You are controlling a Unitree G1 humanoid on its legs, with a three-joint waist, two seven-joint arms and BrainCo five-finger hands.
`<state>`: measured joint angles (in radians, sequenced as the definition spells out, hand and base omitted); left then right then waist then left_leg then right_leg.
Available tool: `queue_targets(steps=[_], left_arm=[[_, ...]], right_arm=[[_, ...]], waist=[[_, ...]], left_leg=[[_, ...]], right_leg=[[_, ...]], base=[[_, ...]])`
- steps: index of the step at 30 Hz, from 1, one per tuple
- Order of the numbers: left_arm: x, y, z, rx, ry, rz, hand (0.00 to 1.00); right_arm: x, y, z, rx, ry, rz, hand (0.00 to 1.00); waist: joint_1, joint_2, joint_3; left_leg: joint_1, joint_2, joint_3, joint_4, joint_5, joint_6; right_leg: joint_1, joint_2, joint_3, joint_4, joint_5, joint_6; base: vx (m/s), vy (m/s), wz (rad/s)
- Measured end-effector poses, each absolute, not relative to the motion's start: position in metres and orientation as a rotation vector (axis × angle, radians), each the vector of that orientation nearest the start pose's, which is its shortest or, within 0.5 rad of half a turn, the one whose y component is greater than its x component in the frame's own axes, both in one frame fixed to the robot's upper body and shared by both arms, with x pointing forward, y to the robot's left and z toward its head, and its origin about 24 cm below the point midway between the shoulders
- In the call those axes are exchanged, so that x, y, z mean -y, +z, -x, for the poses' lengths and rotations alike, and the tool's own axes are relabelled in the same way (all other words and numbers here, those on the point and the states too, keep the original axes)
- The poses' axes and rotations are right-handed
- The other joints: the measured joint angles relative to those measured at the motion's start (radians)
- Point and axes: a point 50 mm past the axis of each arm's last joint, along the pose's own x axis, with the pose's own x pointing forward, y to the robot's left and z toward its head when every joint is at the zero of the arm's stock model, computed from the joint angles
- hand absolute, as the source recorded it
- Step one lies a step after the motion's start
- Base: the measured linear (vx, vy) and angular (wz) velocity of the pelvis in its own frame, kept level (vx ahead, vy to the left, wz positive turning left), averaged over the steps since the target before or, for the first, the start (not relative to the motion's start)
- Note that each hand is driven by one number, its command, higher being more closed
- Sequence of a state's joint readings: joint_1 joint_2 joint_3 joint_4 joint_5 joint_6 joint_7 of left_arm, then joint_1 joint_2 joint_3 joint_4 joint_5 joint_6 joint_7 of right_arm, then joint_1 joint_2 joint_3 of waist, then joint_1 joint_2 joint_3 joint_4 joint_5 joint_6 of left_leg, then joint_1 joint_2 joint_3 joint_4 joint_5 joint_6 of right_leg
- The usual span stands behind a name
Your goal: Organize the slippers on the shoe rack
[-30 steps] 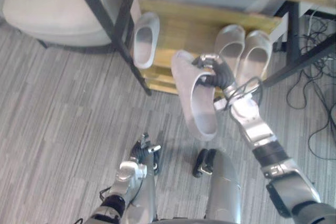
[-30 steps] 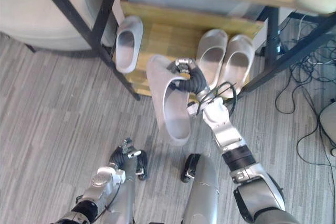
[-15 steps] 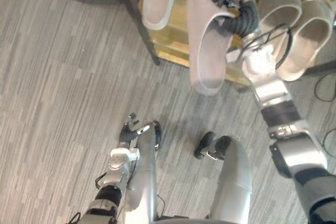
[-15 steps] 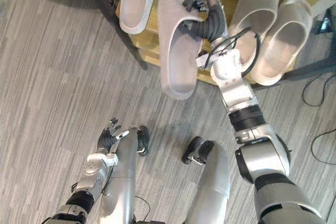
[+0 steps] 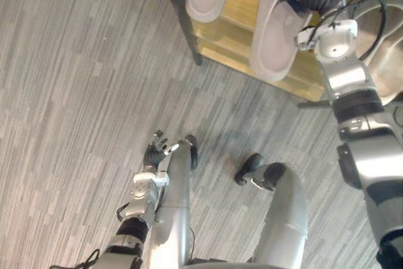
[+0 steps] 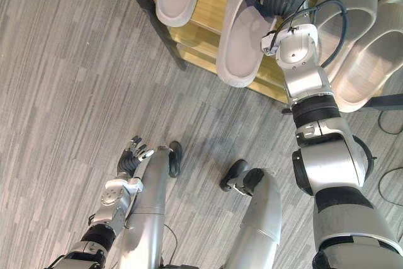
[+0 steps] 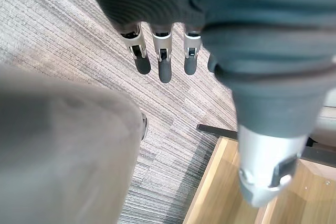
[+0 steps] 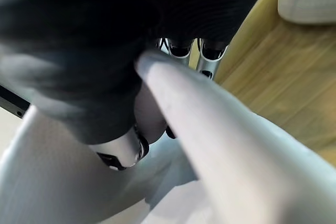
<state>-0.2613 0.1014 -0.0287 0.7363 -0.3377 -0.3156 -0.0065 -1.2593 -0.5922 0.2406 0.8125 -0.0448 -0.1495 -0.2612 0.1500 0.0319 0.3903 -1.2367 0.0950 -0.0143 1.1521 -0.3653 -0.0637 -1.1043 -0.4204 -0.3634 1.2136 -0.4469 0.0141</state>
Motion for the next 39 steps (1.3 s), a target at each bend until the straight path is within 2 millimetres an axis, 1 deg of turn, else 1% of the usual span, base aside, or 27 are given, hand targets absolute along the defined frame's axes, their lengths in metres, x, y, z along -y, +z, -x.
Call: queue_targets(steps=[3, 4, 8, 11, 15, 21, 25, 27, 34, 38, 39], left_arm=[[-0.167, -0.024, -0.284, -0.160, 0.059, 0.199, 0.00], [-0.167, -0.023, -0.285, -0.155, 0.064, 0.212, 0.00], [-0.165, -0.019, -0.289, -0.141, 0.059, 0.217, 0.00], [-0.163, -0.018, -0.290, -0.138, 0.056, 0.222, 0.00], [-0.161, -0.018, -0.290, -0.142, 0.062, 0.247, 0.00], [-0.161, -0.019, -0.290, -0.145, 0.070, 0.262, 0.00], [-0.161, -0.019, -0.291, -0.152, 0.073, 0.272, 0.00], [-0.162, -0.019, -0.290, -0.153, 0.074, 0.272, 0.00], [-0.164, -0.021, -0.290, -0.168, 0.079, 0.270, 0.00], [-0.166, -0.024, -0.290, -0.189, 0.082, 0.262, 0.00], [-0.167, -0.025, -0.290, -0.198, 0.087, 0.262, 0.00]], right_arm=[[0.206, 0.332, -0.395, 0.644, -0.323, 0.625, 1.00], [0.205, 0.337, -0.394, 0.660, -0.336, 0.630, 0.00], [0.206, 0.348, -0.393, 0.683, -0.394, 0.620, 0.00], [0.206, 0.355, -0.391, 0.706, -0.443, 0.622, 0.00], [0.221, 0.366, -0.384, 0.722, -0.543, 0.526, 0.00], [0.230, 0.368, -0.381, 0.724, -0.592, 0.466, 0.00], [0.235, 0.370, -0.379, 0.725, -0.613, 0.432, 0.00], [0.236, 0.370, -0.379, 0.724, -0.613, 0.429, 0.00], [0.232, 0.369, -0.382, 0.705, -0.547, 0.393, 0.00], [0.210, 0.363, -0.383, 0.739, -0.469, 0.324, 0.00], [0.202, 0.357, -0.383, 0.748, -0.436, 0.282, 0.00]], waist=[[0.007, 0.000, 0.000], [0.007, 0.000, 0.000], [0.010, -0.001, 0.000], [0.014, -0.001, 0.001], [0.018, -0.001, 0.000], [0.017, -0.004, -0.002], [0.017, -0.006, -0.003], [0.018, -0.006, -0.004], [0.017, -0.013, -0.010], [0.012, -0.013, -0.010], [0.010, -0.015, -0.013]], left_leg=[[-0.012, -0.003, -0.006, -0.005, 0.009, -0.003], [-0.021, -0.004, -0.006, -0.008, 0.014, -0.003], [-0.041, -0.019, -0.019, -0.022, 0.034, -0.010], [-0.044, -0.021, -0.024, -0.026, 0.041, -0.012], [-0.047, -0.025, -0.028, -0.033, 0.051, -0.014], [-0.051, -0.025, -0.035, -0.038, 0.060, -0.019], [-0.050, -0.022, -0.035, -0.058, 0.076, -0.021], [-0.050, -0.018, -0.035, -0.057, 0.077, -0.022], [-0.043, -0.007, -0.031, -0.058, 0.082, -0.026], [-0.029, 0.005, -0.020, -0.059, 0.082, -0.026], [-0.024, 0.008, -0.018, -0.063, 0.083, -0.027]], right_leg=[[-0.007, -0.002, -0.006, -0.001, 0.000, 0.000], [-0.016, -0.002, -0.007, -0.001, 0.000, 0.000], [-0.028, -0.013, -0.020, 0.002, 0.000, 0.000], [-0.027, -0.014, -0.026, 0.002, 0.000, 0.000], [-0.027, -0.015, -0.030, 0.001, 0.000, -0.001], [-0.027, -0.013, -0.038, 0.000, 0.001, -0.002], [-0.028, -0.006, -0.044, -0.014, 0.010, -0.019], [-0.028, -0.001, -0.043, -0.015, 0.011, -0.021], [-0.028, 0.006, -0.039, -0.015, 0.018, -0.034], [-0.027, 0.018, -0.026, -0.018, 0.022, -0.042], [-0.026, 0.020, -0.024, -0.018, 0.023, -0.042]], base=[[0.00, 0.031, 0.08], [0.00, 0.035, 0.06], [0.00, 0.027, 0.14], [0.00, 0.022, 0.07], [0.00, 0.022, 0.05], [0.00, 0.000, 0.00], [0.01, 0.003, 0.02], [0.01, 0.018, -0.05], [0.00, 0.016, -0.05], [0.00, 0.010, -0.10], [0.01, -0.005, -0.06]])
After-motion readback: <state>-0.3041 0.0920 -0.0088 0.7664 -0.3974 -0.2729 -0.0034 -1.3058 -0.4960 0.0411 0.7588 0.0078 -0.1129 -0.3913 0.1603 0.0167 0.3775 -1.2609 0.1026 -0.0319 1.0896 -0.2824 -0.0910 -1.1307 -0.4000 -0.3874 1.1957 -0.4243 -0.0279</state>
